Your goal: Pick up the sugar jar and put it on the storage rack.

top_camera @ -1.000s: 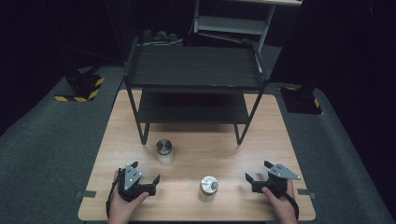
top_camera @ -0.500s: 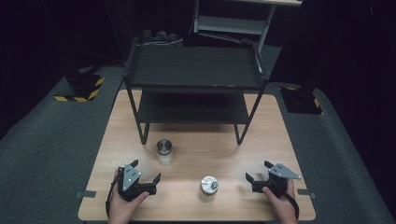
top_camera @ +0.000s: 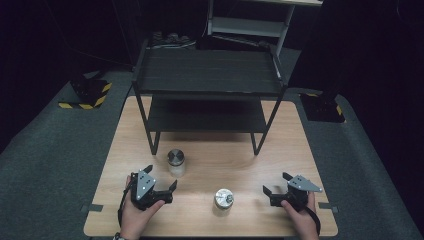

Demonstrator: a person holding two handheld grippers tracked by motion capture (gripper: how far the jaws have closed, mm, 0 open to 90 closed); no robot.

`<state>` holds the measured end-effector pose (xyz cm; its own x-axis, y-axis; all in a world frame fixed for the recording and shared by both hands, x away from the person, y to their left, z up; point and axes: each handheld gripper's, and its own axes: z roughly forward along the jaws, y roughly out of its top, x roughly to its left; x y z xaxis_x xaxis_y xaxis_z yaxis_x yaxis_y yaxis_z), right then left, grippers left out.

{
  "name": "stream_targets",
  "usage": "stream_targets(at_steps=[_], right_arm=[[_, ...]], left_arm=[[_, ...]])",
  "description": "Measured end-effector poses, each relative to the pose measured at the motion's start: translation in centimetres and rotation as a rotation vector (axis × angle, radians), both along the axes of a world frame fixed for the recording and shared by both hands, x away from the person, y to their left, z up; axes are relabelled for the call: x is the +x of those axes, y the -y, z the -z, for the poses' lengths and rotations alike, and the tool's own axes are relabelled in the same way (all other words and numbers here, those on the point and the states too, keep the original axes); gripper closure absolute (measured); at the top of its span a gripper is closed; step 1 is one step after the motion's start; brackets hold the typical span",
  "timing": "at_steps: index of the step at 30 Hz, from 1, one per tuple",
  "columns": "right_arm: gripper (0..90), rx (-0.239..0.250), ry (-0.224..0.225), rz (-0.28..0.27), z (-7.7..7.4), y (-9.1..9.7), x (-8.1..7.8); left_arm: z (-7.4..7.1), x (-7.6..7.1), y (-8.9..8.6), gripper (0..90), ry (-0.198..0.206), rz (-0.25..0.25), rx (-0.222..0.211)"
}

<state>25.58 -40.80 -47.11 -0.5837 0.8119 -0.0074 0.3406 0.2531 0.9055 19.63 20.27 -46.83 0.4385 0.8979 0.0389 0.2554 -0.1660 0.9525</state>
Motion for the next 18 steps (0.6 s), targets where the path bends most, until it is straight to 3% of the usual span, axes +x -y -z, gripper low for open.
stream_targets(at_steps=[7,18], right_arm=[[0.2,0.002,-0.001,-0.005,0.0,0.1,0.1],[0.2,0.006,-0.002,-0.009,0.0,0.2,0.1]], left_arm=[[0.1,1.1,0.2,0.6,-0.007,0.006,-0.047],[0.1,2.9,0.8,0.6,-0.006,0.007,-0.062]])
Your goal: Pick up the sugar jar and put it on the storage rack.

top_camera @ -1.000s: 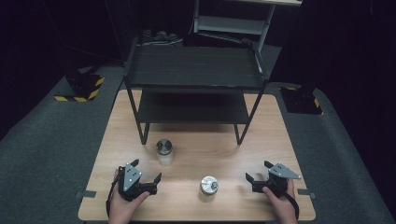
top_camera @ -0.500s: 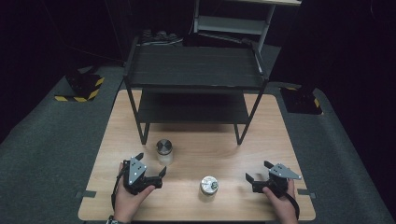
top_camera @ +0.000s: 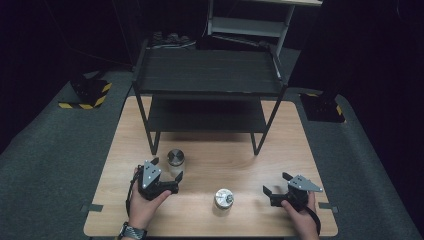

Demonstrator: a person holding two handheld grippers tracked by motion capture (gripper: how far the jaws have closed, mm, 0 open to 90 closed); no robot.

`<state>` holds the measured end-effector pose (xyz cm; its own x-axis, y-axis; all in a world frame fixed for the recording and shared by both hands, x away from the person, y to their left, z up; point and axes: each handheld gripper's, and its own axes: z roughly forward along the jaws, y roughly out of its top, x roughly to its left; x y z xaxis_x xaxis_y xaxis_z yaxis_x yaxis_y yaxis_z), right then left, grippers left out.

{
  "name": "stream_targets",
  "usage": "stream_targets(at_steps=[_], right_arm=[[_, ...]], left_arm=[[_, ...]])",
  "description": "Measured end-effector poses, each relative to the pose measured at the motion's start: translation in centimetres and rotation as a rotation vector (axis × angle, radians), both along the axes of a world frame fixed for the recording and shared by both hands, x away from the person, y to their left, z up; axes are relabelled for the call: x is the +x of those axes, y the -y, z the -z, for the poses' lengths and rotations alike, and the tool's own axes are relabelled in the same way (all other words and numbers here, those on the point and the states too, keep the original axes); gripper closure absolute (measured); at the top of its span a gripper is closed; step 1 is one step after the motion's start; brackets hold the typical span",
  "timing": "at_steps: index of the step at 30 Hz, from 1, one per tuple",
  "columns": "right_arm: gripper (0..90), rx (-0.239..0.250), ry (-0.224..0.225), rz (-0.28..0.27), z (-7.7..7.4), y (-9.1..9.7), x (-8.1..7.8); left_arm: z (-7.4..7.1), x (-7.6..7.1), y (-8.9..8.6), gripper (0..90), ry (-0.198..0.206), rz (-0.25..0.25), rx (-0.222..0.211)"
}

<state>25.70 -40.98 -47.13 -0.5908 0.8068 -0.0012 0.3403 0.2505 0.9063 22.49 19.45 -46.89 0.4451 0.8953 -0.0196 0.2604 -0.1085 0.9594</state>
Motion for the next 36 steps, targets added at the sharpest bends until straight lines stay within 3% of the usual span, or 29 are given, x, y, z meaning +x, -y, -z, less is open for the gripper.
stream_targets(at_steps=[6,16,36], right_arm=[[0.2,0.001,0.001,0.001,0.0,0.0,0.0],[0.2,0.003,0.000,-0.001,0.0,0.0,0.0],[0.2,0.007,-0.002,0.000,0.0,0.1,0.0]], left_arm=[[0.0,1.1,0.4,0.6,-0.005,0.007,0.017],[0.3,2.4,1.0,1.6,-0.014,0.004,0.006],[1.3,3.5,1.0,20.6,-0.023,-0.015,-0.031]])
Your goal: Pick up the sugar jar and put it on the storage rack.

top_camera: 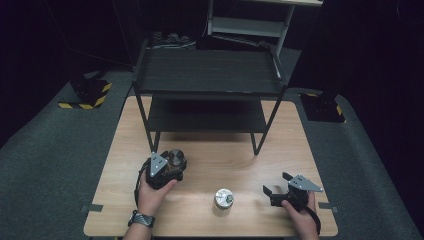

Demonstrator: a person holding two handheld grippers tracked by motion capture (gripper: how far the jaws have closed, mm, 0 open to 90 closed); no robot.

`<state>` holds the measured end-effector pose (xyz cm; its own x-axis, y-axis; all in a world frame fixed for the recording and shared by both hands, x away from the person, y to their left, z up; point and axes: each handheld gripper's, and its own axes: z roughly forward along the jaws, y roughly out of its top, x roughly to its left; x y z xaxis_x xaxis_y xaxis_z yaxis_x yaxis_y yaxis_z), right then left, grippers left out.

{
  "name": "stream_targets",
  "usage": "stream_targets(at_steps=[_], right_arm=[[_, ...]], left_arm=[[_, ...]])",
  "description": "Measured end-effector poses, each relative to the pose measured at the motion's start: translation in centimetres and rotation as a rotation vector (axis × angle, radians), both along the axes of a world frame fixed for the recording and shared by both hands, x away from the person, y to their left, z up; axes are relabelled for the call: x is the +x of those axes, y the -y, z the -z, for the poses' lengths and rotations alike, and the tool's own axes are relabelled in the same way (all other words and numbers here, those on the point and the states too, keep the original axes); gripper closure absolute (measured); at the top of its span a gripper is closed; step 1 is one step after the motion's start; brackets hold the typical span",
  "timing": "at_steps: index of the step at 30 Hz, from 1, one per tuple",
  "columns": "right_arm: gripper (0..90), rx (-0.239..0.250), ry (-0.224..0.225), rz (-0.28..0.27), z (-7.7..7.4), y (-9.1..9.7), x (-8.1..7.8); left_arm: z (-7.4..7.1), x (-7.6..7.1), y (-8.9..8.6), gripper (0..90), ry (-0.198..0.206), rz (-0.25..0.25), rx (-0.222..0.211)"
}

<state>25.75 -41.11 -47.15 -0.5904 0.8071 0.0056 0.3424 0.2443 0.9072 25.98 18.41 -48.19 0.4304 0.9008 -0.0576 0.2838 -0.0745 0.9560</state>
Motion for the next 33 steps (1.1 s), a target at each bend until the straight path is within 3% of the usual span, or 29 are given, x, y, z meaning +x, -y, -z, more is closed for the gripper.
stream_targets(at_steps=[9,27,33], right_arm=[[0.2,0.006,-0.002,0.004,0.03,0.04,-0.01],[0.2,0.009,-0.004,0.006,0.03,0.09,0.03],[0.2,0.012,-0.006,0.004,0.03,0.14,0.07]], left_arm=[[0.18,0.04,-0.28,31.3,0.004,0.017,-0.005],[0.16,-0.36,0.02,32.3,0.007,0.006,-0.010],[-0.26,-0.77,-0.16,32.2,0.030,0.003,-0.029]])
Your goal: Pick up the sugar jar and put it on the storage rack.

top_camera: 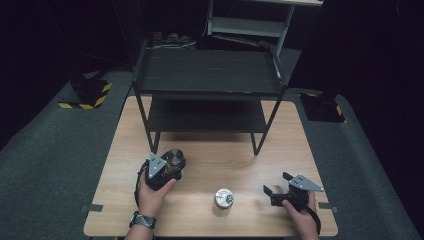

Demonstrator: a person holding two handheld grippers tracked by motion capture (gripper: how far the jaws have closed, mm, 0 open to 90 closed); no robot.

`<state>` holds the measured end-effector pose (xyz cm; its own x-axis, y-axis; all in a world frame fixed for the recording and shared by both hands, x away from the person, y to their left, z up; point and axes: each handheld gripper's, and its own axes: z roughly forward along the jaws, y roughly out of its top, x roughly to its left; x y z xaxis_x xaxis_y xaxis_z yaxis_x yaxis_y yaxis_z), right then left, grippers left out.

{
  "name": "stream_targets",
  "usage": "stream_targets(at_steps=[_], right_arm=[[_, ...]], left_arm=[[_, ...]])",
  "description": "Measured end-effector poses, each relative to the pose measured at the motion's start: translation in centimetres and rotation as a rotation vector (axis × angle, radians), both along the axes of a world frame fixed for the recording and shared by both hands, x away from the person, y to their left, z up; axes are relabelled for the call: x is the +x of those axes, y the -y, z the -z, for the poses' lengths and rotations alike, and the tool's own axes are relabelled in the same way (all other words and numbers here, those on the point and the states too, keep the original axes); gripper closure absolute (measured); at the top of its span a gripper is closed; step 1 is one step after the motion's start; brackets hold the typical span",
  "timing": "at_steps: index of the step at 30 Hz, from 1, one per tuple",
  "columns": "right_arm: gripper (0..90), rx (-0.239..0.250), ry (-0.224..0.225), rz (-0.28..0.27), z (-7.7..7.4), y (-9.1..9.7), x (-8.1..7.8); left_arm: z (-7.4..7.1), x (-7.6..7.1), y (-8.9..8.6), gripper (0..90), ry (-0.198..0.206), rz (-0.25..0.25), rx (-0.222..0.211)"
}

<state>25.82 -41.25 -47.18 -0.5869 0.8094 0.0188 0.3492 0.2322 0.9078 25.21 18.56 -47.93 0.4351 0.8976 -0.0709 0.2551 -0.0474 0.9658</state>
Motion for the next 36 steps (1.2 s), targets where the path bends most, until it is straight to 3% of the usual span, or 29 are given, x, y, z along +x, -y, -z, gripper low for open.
stream_targets(at_steps=[16,25,33,36], right_arm=[[0.2,0.002,0.001,0.000,0.0,0.0,0.0],[0.2,0.003,0.000,-0.002,0.0,0.1,0.0],[0.2,0.008,0.001,-0.002,0.1,0.1,0.0],[0.2,0.010,0.000,-0.003,0.1,0.2,0.0]], left_arm=[[-2.0,-0.7,0.0,32.2,0.043,0.007,-0.030],[-3.8,-1.5,0.3,32.2,0.084,0.024,-0.017],[-5.5,-1.7,0.0,32.2,0.103,0.045,-0.045],[-6.2,-1.9,0.1,32.2,0.114,0.041,-0.037]])
